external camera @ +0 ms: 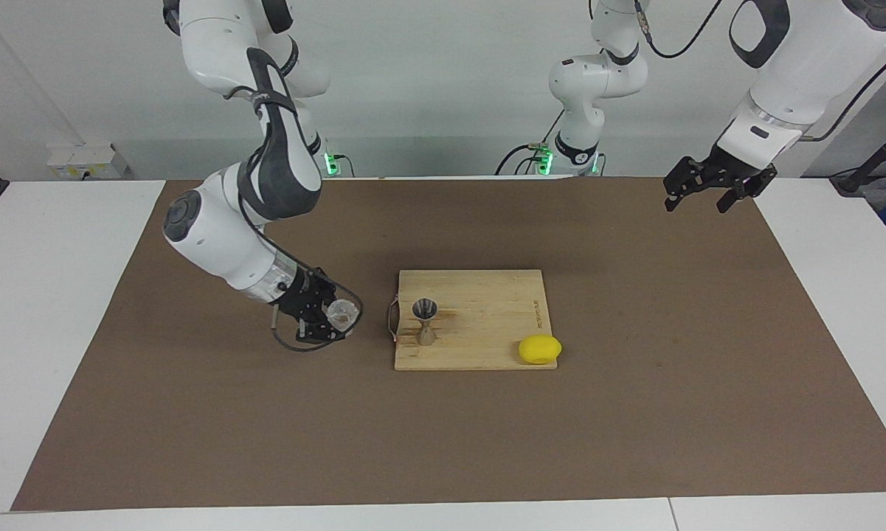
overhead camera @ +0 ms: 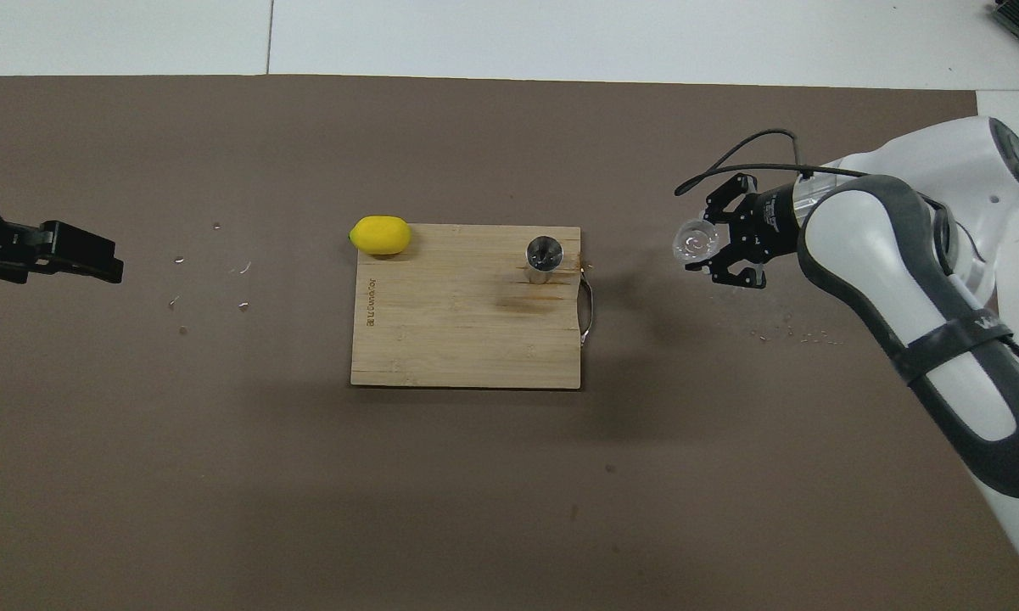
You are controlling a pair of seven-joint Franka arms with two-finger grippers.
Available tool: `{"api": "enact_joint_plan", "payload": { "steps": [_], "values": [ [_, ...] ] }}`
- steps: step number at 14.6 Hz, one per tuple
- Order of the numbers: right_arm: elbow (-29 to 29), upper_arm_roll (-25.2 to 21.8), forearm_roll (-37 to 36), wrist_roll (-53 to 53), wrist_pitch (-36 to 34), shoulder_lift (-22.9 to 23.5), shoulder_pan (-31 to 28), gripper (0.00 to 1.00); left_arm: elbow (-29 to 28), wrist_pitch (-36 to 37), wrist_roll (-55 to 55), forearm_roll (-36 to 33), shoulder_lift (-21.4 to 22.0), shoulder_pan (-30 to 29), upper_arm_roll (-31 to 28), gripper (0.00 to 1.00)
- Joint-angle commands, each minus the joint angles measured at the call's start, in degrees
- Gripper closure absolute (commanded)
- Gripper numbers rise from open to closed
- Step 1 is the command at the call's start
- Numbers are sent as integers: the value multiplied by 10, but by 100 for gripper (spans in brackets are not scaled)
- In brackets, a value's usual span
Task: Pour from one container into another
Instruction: 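Bring the glass cup back and lower it to the table with the right gripper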
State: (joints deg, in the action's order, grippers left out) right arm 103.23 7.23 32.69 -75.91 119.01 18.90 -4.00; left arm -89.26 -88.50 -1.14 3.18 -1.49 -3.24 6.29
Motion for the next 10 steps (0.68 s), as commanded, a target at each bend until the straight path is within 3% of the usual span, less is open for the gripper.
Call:
{"api": "enact_joint_plan", "payload": {
  "steps": [1, 10],
  "values": [
    [82, 8, 53, 79, 7, -41, -40, 100, -22, -8, -8, 7, 19, -2, -1, 0],
    [134, 8, 159, 227, 19, 1, -96, 100, -22, -8, -9, 7, 19, -2, -1, 0]
  ]
}}
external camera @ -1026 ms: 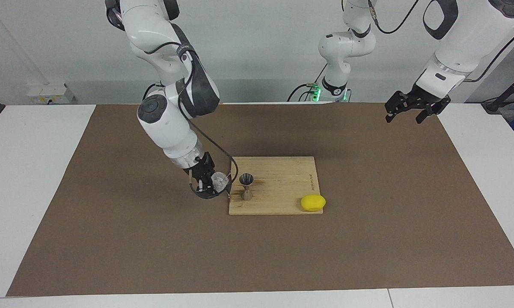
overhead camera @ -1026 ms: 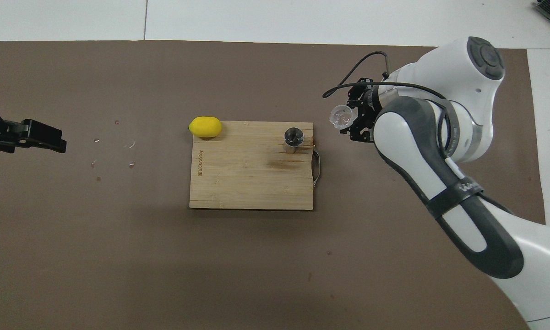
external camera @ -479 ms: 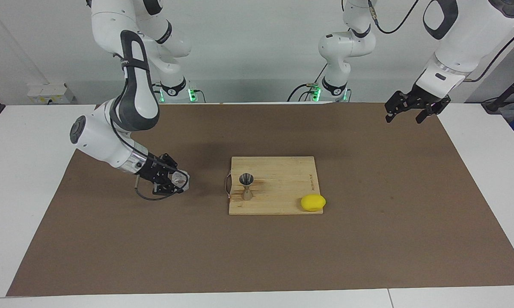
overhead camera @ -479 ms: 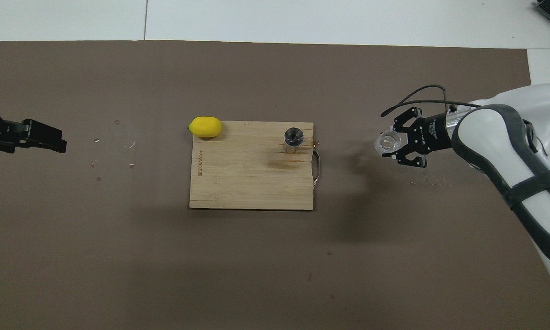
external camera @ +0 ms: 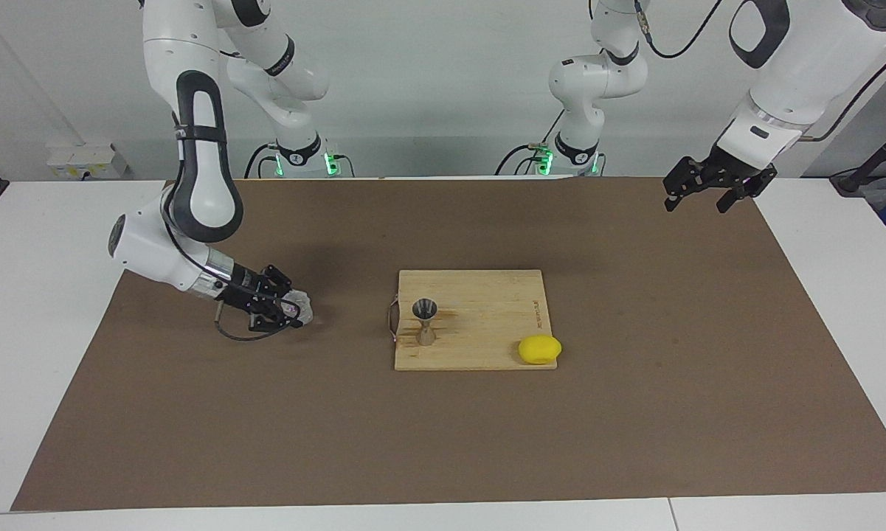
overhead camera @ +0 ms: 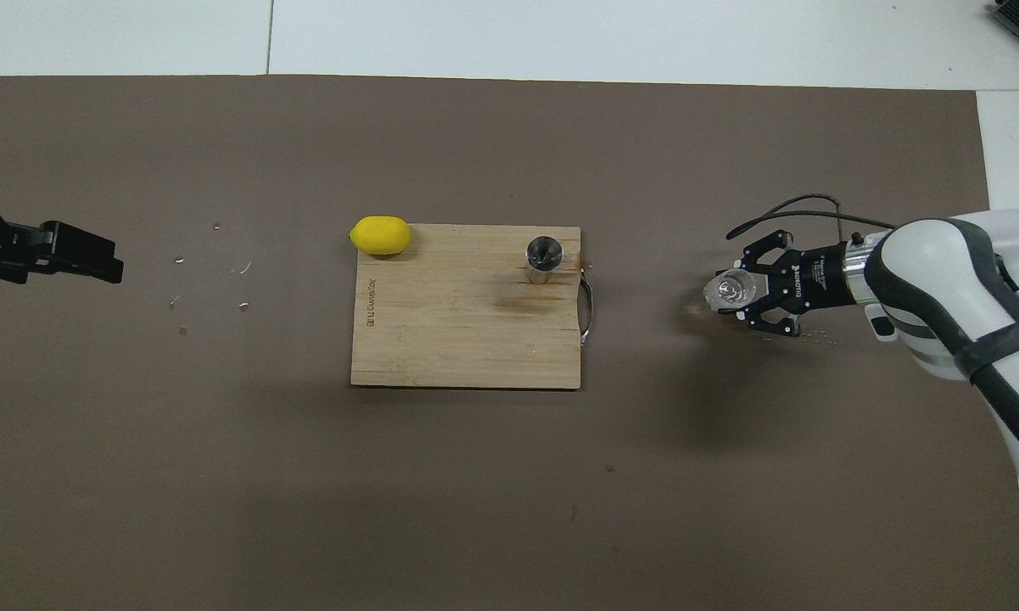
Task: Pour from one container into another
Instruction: 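Bring the glass cup back and lower it to the table with the right gripper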
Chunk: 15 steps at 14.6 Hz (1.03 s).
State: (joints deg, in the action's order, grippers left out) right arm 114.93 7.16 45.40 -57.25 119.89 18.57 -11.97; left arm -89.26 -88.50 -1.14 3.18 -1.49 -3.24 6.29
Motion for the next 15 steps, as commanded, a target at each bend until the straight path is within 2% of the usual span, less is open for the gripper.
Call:
{"api": "enact_joint_plan", "payload": {
  "steps": [1, 8, 9, 10, 12, 13, 15],
  "values": [
    [24, 8, 40, 48, 13, 4, -16, 100, -22, -8, -8, 7, 19, -2, -1, 0],
    [61, 7, 69, 60, 30, -3, -18, 100, -22, -8, -8, 7, 19, -2, -1, 0],
    [66, 7, 69, 61, 33, -4, -18, 93, -22, -7, -8, 7, 19, -2, -1, 0],
    [71, 7, 69, 62, 44, -4, -17, 58, -22, -8, -8, 7, 19, -2, -1, 0],
    [72, 7, 69, 62, 47, -5, -17, 33, -22, -8, -8, 7, 19, -2, -1, 0],
    [72, 7, 69, 62, 48, -6, -17, 25, -22, -8, -8, 7, 19, -2, -1, 0],
    [75, 6, 68, 63, 51, -17, -17, 2, -22, -8, -8, 7, 19, -2, -1, 0]
  ]
}}
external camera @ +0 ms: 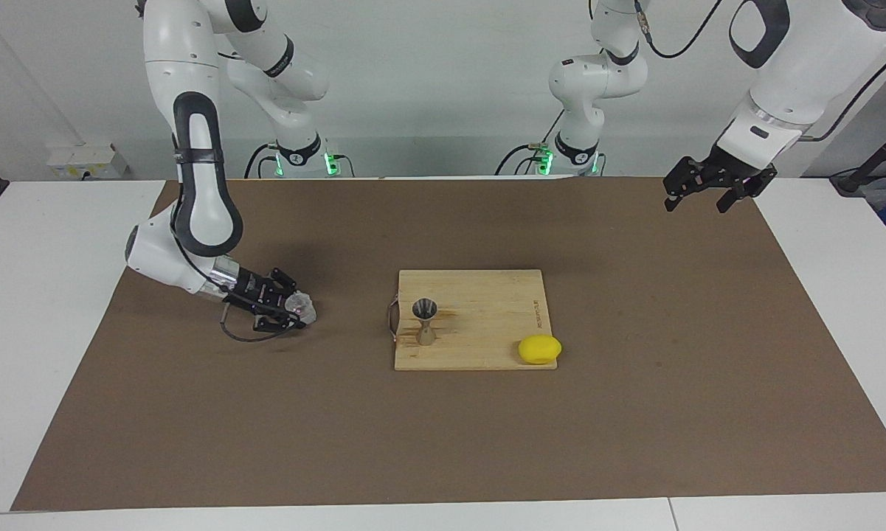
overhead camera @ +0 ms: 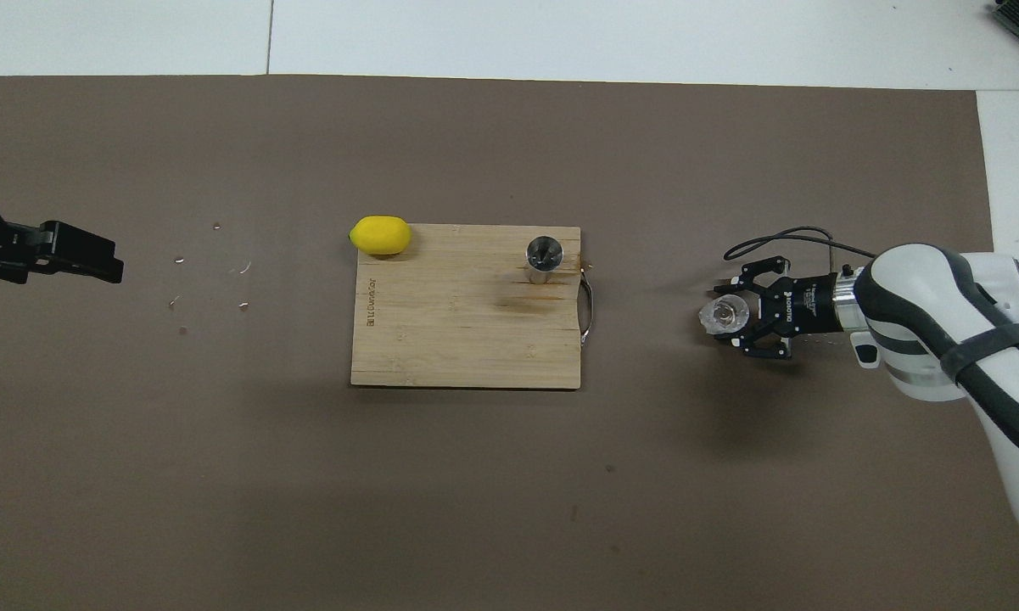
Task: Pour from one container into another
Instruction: 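Open the right gripper to release the glass cup and withdraw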
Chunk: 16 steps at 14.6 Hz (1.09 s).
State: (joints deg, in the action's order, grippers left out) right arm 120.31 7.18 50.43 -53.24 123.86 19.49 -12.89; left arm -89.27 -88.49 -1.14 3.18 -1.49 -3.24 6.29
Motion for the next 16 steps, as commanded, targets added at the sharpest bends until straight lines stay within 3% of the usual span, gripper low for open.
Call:
{"api": "enact_joint_plan", "payload": {
  "steps": [1, 7, 11, 16],
  "values": [
    [23, 6, 17, 23, 11, -35, -6, 1, -22, -8, -9, 7, 19, -2, -1, 0],
    [37, 4, -32, 81, 12, -100, -7, 0, -22, -8, -8, 7, 19, -2, -1, 0],
    [35, 5, -175, 118, 2, -130, 0, 0, -22, -8, -8, 7, 19, -2, -1, 0],
    [27, 6, -281, 276, 1, -139, 28, 0, -22, -8, -8, 7, 19, -2, -1, 0]
  ]
}}
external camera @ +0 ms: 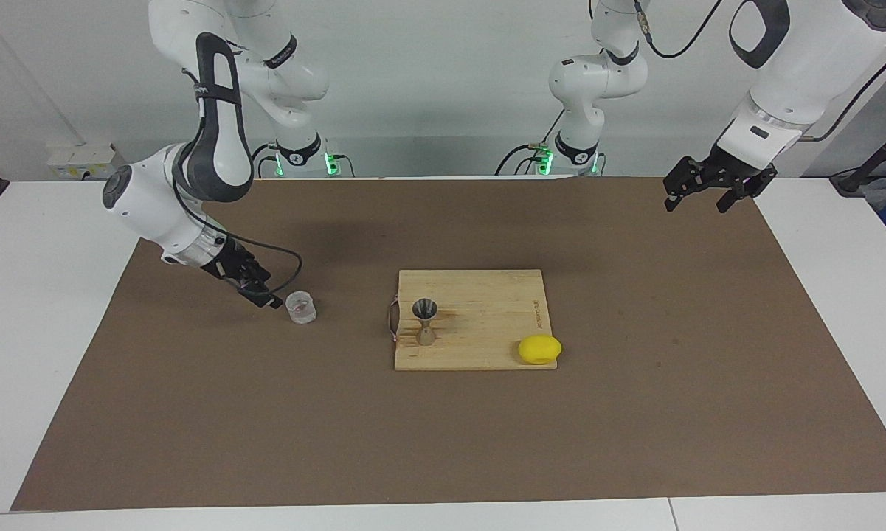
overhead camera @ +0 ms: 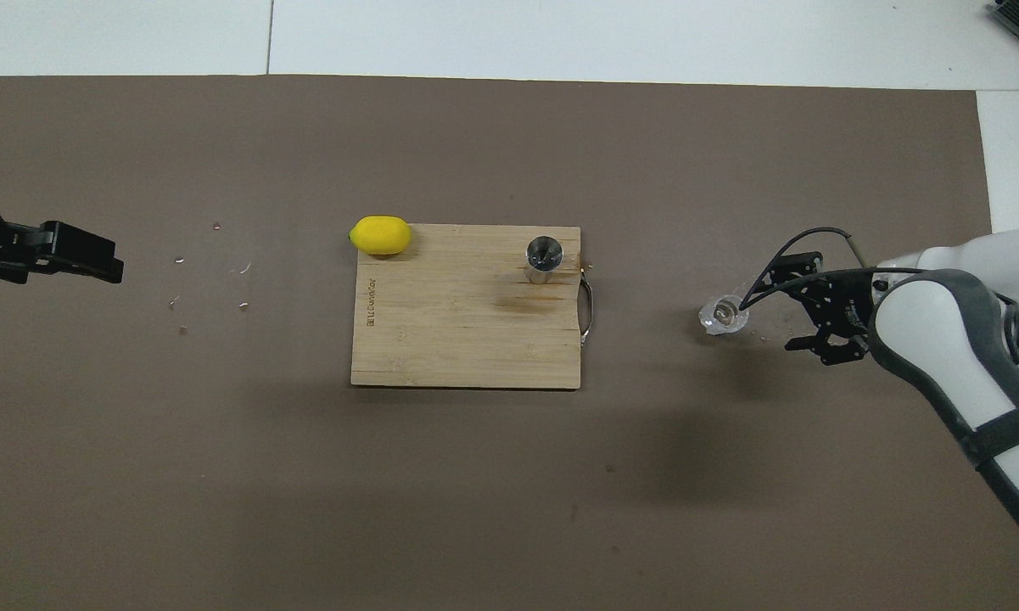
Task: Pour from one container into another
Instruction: 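Open the right gripper to release the glass cup and withdraw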
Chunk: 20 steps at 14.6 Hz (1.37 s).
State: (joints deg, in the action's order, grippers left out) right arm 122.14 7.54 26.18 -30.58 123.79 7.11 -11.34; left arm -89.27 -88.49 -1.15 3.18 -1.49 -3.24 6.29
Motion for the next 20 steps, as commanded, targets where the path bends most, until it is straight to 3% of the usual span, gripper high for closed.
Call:
{"api": "enact_joint_plan", "payload": {
  "steps": [1, 4, 9, 16, 20],
  "values": [
    [8, 3, -72, 54, 1, -17, 19, 0, -22, -8, -8, 7, 19, -2, -1, 0],
    [6, 3, -198, 63, 0, -31, 61, 0, -22, -8, -8, 7, 19, -2, -1, 0],
    [-15, 4, -250, 83, -48, -78, 87, 0, -22, -7, -8, 7, 19, -2, -1, 0],
    [-180, 2, -299, 110, -216, -90, 79, 0, -22, -8, -8, 7, 19, -2, -1, 0],
    [-240, 4, -308, 123, -253, -87, 80, 0, -22, -8, -8, 7, 19, -2, -1, 0]
  ]
}}
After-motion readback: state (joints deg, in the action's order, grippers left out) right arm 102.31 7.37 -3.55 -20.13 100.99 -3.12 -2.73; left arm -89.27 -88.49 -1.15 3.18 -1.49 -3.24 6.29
